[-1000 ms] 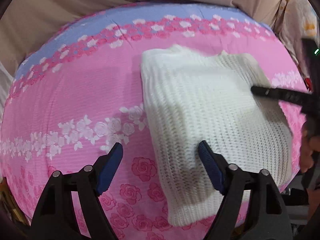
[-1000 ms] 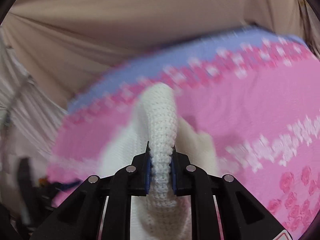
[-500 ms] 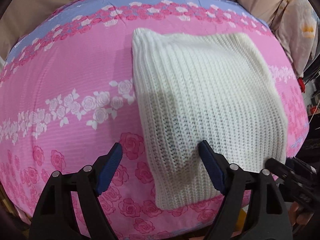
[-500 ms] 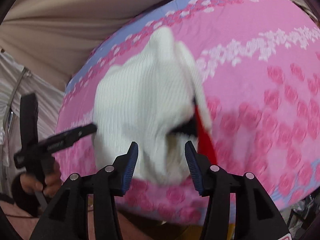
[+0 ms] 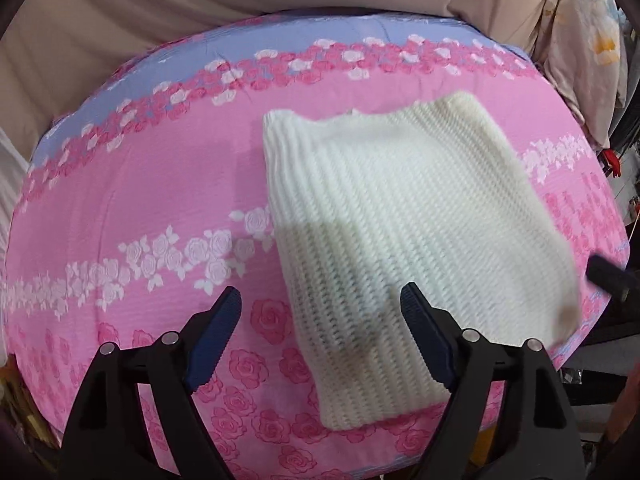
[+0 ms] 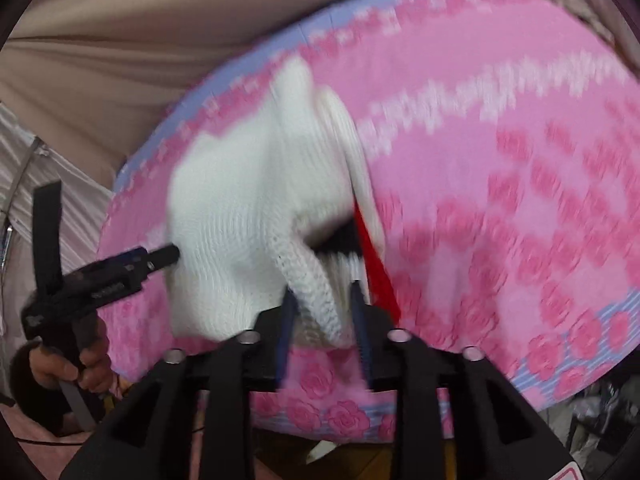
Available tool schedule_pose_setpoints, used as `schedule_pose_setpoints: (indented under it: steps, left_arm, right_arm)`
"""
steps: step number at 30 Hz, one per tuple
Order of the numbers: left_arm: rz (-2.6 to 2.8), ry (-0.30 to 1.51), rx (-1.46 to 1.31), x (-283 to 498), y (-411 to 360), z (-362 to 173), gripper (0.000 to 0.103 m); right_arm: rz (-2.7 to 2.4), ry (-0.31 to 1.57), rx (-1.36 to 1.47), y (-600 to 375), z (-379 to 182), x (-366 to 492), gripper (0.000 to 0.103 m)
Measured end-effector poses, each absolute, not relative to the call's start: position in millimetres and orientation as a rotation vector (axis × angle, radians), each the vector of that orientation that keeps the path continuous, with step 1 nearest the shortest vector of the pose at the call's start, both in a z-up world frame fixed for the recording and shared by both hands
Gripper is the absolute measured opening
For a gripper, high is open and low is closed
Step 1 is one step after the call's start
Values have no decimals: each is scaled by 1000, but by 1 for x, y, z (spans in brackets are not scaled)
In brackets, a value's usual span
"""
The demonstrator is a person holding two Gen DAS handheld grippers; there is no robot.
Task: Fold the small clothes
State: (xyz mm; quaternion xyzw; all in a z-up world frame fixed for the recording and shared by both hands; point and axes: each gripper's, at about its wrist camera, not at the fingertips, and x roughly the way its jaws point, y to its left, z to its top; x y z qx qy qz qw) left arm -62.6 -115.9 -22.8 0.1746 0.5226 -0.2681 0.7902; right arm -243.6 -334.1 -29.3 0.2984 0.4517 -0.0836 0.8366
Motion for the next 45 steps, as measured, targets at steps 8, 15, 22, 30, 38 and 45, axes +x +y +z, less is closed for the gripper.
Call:
schedule_pose_setpoints:
  steps: [8, 15, 22, 30, 38, 45]
  left_arm:
    - [-562, 1104, 403, -63, -131, -23, 79]
    - [-534, 1118, 425, -60, -133, -31, 79]
    - [-480, 1163, 440, -49, -128, -48, 80]
    - [-487, 1183, 452, -47, -131, -55, 81]
    - [-586, 1142, 363, -32, -158, -10, 79]
    - [-667, 1153, 475, -16, -251, -34, 79]
  right_arm:
    - [-207, 892, 533, -382, -3, -142, 50]
    - [-186, 962, 654, -397, -39, -74, 47]
    - [-17, 872, 652, -384, -15, -63, 15]
    - [-107, 1005, 677, -411, -73, -53, 18]
    - [-93, 848, 762, -401, -21, -144, 41]
    - [-48, 911, 784, -348, -51, -199, 54]
